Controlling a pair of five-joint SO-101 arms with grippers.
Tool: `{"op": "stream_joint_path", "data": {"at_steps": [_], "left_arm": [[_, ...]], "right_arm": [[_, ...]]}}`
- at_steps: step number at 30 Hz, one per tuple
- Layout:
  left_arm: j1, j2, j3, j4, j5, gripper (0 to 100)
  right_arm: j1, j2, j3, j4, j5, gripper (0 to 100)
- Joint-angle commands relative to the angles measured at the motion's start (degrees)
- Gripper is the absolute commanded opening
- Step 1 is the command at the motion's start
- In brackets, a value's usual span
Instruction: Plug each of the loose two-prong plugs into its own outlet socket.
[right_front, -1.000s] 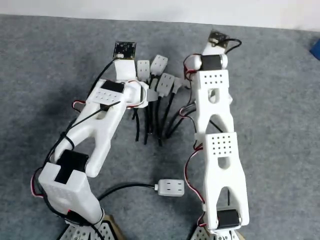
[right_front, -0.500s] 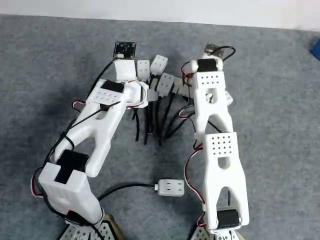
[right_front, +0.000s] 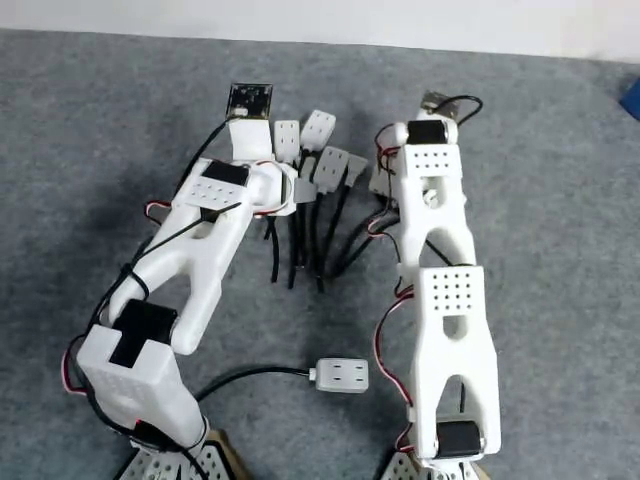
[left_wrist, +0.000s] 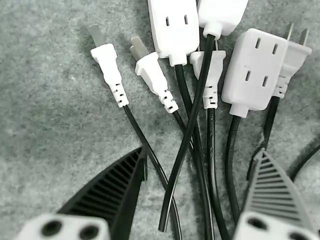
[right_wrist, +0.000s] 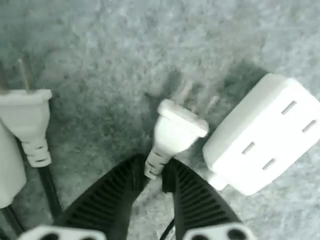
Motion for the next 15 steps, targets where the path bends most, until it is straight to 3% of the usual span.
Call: {"op": "stream_joint_path", "data": {"at_steps": [1, 4, 9, 12, 15], "left_arm": [[0.04, -0.57, -0.92, -0.88, -0.53, 33], [0.22, -0.57, -0.92, -0.88, -0.53, 33], [0.4, -0.48, -0.92, -0.88, -0.53, 33], [0.48, -0.4, -0.92, -0.97, -0.53, 33], [0.48, -0.4, -0.22, -1.23, -0.53, 33]], "right_arm": [[-0.22, -0.57, -0.04, -1.45, 1.49, 0.6], [-0.31, -1.1, -0.4, -1.27, 2.99, 0.6], [-3.91, -5.93, -9.45, 4.0, 13.8, 0.6], [-6.29, -14.81, -17.71, 8.22, 18.11, 0.6], [-6.73, -26.86, -12.53, 8.22, 19.16, 0.6]]}}
